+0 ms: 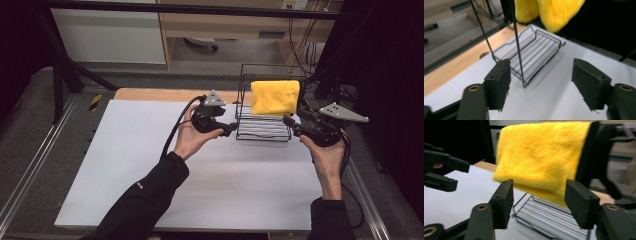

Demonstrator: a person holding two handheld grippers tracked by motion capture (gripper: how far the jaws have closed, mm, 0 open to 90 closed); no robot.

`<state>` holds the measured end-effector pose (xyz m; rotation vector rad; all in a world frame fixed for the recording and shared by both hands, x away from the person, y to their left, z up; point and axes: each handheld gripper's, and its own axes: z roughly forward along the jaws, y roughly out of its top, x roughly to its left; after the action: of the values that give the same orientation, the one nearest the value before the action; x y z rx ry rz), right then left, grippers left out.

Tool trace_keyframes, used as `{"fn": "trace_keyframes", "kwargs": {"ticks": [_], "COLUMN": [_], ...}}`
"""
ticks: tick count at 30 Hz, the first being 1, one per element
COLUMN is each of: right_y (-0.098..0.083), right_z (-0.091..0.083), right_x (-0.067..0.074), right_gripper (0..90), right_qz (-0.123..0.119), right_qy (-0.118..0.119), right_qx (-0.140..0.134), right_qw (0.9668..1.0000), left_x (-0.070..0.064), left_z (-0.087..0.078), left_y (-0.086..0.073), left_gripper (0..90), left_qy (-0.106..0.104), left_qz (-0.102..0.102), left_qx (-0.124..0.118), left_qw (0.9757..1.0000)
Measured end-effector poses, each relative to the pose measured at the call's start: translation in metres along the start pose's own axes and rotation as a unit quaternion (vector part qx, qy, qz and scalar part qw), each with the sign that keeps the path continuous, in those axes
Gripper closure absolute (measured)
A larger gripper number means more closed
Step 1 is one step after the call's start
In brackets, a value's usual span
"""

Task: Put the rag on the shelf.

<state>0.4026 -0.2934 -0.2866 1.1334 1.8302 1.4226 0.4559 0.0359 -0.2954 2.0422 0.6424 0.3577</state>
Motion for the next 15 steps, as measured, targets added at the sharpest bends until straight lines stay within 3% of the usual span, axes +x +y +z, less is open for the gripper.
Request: {"fn": "trace_keyframes", "kwargs": {"ticks": [4,12,15], "right_y": [-0.009,-0.031,-0.039], "right_z": [0.003,0.02,0.028], "right_x": [0.012,0.034,0.041], "right_gripper": [27.2,13.8,10.5], "right_qz": [0.006,0.009,0.011], "right_qy": [0.012,0.047,0.06], "right_qx": [0.008,0.034,0.05], "right_qw": [0.9999,0.9983,0.9969], "left_x": [0.006,0.023,0.03], "left_z": [-0.012,-0.048,-0.064], "left_y": [-0.024,-0.079,-0.104], "left_gripper": [23.5,18.0,15.1], "left_qy": [0.007,0.017,0.034], "left_qz": [-0.002,-0.032,-0.043], "left_qx": [0.015,0.012,0.012], "left_qw": [0.9999,0.9993,0.9984]}}
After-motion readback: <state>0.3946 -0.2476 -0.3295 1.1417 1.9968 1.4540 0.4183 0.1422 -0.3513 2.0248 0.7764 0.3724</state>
